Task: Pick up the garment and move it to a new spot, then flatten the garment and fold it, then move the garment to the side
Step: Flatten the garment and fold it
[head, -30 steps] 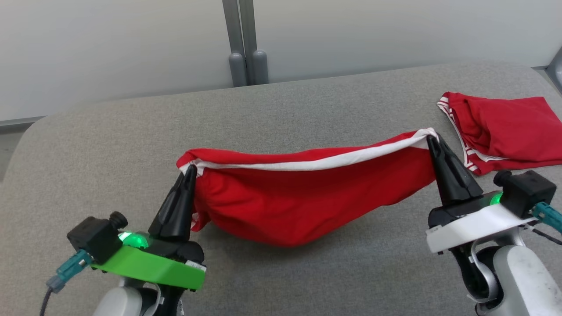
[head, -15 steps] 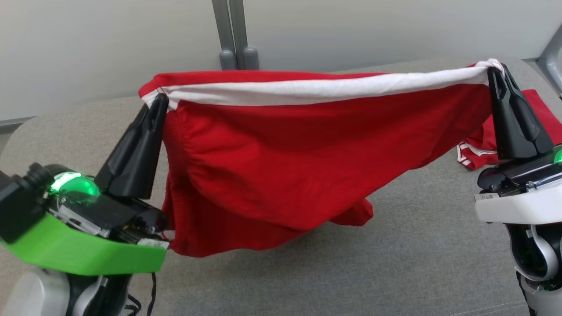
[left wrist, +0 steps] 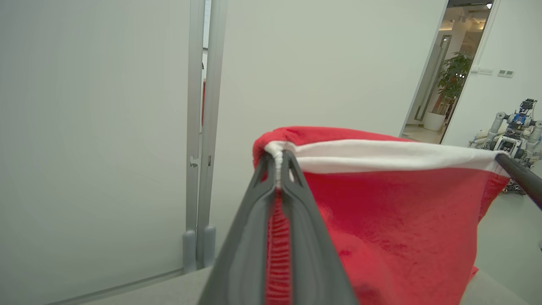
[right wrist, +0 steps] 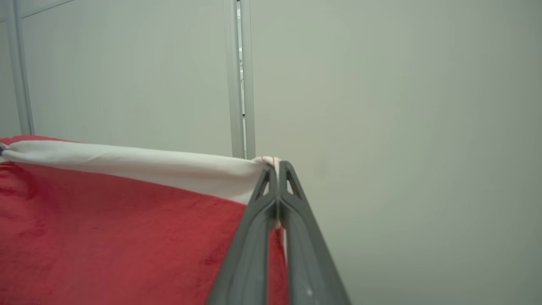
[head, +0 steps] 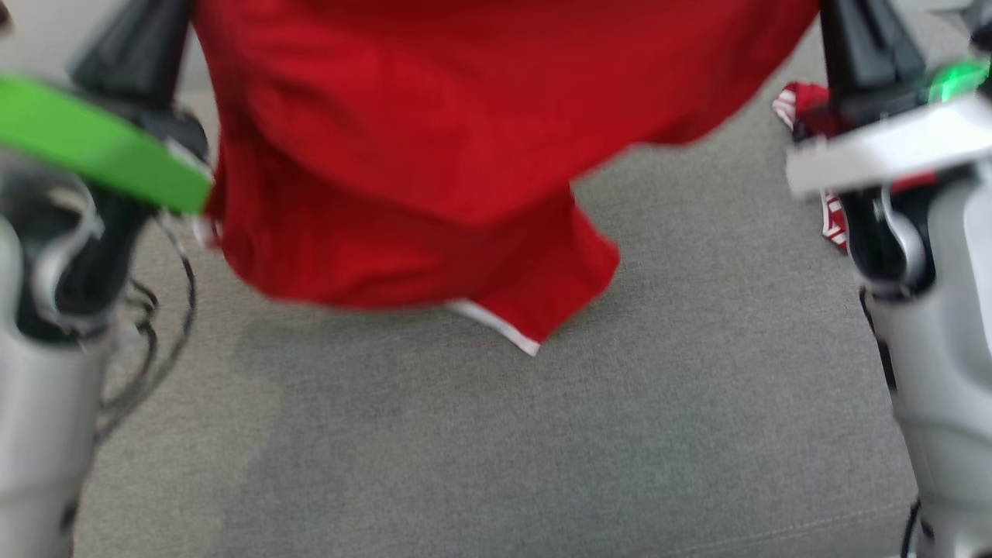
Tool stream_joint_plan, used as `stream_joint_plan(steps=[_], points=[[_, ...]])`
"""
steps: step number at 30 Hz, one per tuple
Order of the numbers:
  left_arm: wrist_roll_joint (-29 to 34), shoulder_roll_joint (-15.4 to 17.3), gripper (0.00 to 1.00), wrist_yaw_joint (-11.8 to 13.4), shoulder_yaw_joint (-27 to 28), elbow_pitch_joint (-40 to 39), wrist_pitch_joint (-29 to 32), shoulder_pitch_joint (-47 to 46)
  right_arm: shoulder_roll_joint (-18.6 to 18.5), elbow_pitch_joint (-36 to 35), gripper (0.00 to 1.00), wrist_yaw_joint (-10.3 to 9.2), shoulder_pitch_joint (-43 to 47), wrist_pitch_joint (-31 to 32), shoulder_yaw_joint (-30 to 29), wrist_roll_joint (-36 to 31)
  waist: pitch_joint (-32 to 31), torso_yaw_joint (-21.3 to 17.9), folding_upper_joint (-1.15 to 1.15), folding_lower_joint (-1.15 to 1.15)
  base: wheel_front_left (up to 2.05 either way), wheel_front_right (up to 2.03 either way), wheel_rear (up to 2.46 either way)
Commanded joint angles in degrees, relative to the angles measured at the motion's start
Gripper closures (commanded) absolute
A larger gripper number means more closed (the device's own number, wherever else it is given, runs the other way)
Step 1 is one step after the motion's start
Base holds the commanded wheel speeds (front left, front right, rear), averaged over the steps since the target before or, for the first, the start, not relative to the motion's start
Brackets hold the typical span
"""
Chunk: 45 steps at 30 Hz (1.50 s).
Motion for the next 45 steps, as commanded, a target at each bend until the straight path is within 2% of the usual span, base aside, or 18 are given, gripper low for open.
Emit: stream_joint_plan(steps=[1,8,12,15,18,23,29,32,35,38,45], points=[[1.2,0.4,1.0,-0.3,0.3,3.0,-0.1,-5.0,1.0,3.4,1.0,-0.07,-4.9,-2.1,0.2,-1.0,6.2,-2.5,0.0,0.0,0.0,0.0,0.0],[9.1,1.3,1.0,-1.6,-0.9,18.7,-5.0,-25.8,7.4,20.5,1.0,-0.08,-26.1,-11.6,-2.3,-4.7,13.5,-7.2,0.0,0.0,0.0,0.0,0.0],[12.8,1.1,1.0,-2.2,-1.3,25.9,-11.3,-33.0,9.4,22.9,1.0,-0.09,-31.7,-12.7,-5.2,-6.2,17.6,-8.8,0.0,0.0,0.0,0.0,0.0],[13.5,0.6,1.0,-2.9,-1.8,30.8,-15.7,-34.2,9.8,21.1,1.0,-0.09,-29.8,-12.7,-2.2,-4.0,20.7,-8.9,0.0,0.0,0.0,0.0,0.0],[12.6,0.4,1.0,-3.8,-2.7,35.6,-19.1,-31.4,9.7,19.5,1.0,-0.08,-25.4,-12.6,3.1,-1.8,22.9,-8.6,0.0,0.0,0.0,0.0,0.0],[9.5,0.8,1.0,-4.6,-3.9,39.4,-24.1,-25.0,9.7,17.8,1.0,-0.08,-18.0,-12.7,8.1,-1.1,24.3,-8.0,0.0,0.0,0.0,0.0,0.0],[1.7,2.3,1.0,-4.7,-5.7,33.7,-28.1,-14.7,9.8,13.3,1.0,-0.08,-9.1,-12.7,6.9,-3.2,22.9,-6.2,0.0,0.0,0.0,0.0,0.0],[-0.1,3.5,1.0,-4.7,-6.3,29.2,-29.0,-9.0,9.6,11.0,1.0,-0.08,-4.7,-12.7,5.2,-3.8,21.5,-5.2,0.0,0.0,0.0,0.0,0.0],[-1.3,4.1,1.0,-4.7,-4.6,23.9,-29.4,-2.4,9.2,8.2,1.0,-0.08,0.1,-12.7,3.2,-4.3,19.7,-4.2,0.0,0.0,0.0,0.0,0.0],[0.7,2.9,1.0,-4.7,-1.5,18.3,-29.3,4.3,9.0,5.5,1.0,-0.09,4.5,-12.7,0.7,-4.5,17.7,-3.4,0.0,0.0,0.0,0.0,0.0],[4.8,-3.4,1.0,-4.6,4.9,6.1,-29.3,20.3,9.1,-1.7,1.0,-0.15,14.5,-12.7,-4.6,-4.7,11.1,-2.2,0.0,0.0,0.0,0.0,0.0]])
